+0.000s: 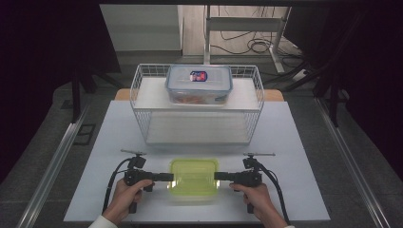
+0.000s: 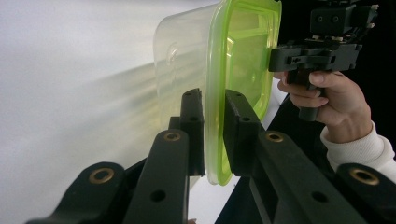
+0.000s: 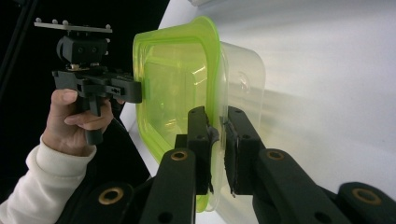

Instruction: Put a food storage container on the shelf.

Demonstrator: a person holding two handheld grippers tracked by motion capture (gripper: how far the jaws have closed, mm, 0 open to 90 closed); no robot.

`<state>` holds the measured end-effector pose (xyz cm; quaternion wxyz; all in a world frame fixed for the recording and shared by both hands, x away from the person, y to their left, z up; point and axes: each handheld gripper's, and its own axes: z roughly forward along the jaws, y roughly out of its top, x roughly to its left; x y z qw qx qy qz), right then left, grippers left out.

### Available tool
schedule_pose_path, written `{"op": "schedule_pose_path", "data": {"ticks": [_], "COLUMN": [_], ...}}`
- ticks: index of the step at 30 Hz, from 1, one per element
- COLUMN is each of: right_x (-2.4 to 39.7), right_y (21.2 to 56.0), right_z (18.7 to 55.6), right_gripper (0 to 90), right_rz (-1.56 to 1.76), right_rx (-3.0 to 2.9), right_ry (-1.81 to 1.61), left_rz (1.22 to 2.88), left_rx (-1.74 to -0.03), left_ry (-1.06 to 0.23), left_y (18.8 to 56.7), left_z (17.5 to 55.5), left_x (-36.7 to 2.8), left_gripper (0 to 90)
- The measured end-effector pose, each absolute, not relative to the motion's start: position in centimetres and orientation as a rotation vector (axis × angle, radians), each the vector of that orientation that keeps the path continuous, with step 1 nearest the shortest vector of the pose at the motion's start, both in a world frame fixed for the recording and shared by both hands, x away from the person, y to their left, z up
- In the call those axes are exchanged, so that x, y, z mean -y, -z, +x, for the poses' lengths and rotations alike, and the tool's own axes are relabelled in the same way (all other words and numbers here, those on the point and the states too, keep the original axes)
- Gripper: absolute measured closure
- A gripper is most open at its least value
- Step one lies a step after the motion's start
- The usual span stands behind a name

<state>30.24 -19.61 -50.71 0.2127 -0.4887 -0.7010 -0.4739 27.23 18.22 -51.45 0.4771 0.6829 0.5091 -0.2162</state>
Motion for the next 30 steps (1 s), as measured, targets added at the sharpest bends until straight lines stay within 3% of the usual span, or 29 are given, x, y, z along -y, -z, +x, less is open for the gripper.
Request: {"op": "schedule_pose_path", "data": {"ticks": [30], "right_x": [19.4], "right_y": [47.7], "right_z": [29.9], "right_gripper": [80.8], "right_rz": [-1.253], "right_rx": [2.001], "right_ry": [1.430], "left_rz": [1.647], "left_rx": [-1.192], "left_ry": [0.456], "left_y": [48.1], "left_z": [26.2], "left_x": [-18.7], "left_gripper": [80.1]}}
